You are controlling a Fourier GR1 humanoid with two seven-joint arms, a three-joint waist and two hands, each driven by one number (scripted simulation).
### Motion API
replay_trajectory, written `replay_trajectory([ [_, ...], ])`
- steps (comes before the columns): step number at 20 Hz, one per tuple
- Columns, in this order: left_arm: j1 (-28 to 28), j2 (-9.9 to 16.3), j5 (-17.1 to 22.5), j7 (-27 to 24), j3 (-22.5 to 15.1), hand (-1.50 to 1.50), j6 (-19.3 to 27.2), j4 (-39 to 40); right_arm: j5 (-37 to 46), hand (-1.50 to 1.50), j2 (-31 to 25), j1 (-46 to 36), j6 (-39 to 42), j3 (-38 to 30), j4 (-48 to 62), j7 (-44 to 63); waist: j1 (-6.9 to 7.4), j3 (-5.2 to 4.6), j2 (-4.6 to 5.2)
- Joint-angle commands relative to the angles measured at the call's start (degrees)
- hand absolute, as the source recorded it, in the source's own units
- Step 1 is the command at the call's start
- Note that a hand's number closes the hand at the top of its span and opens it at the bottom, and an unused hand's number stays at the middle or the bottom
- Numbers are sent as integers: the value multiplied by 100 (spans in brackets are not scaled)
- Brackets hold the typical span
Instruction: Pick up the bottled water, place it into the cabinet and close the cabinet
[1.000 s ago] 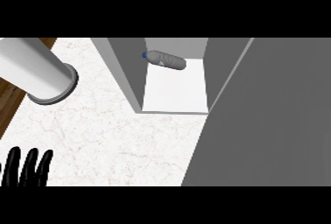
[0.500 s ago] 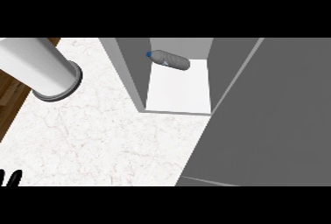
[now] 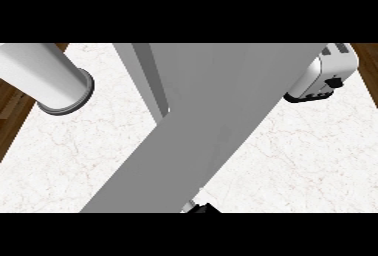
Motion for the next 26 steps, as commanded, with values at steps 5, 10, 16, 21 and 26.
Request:
replay_trajectory([
  [5,684,85,884,-136,906,-150,-912,-54,-1219,150,143,-2312,-1135,-387,868,522,-79,-16,-59],
  [10,1078,-5,1119,-331,1251,-150,-1547,174,-2372,150,146,-3417,-876,-1697,1789,473,-71,-12,-51],
  [16,1462,-249,1122,-263,1615,-150,-1905,-102,-2873,150,95,-4229,-396,-2722,2979,212,-123,-8,-61],
  [21,1124,-214,1567,-174,2119,-150,-2269,643,-3275,150,-208,-4744,281,-3171,3866,147,-192,-12,-53],
  [26,1467,-420,1670,118,2239,-150,-2400,165,-3279,150,-314,-5471,739,-3536,4919,-95,-143,-8,-47],
])
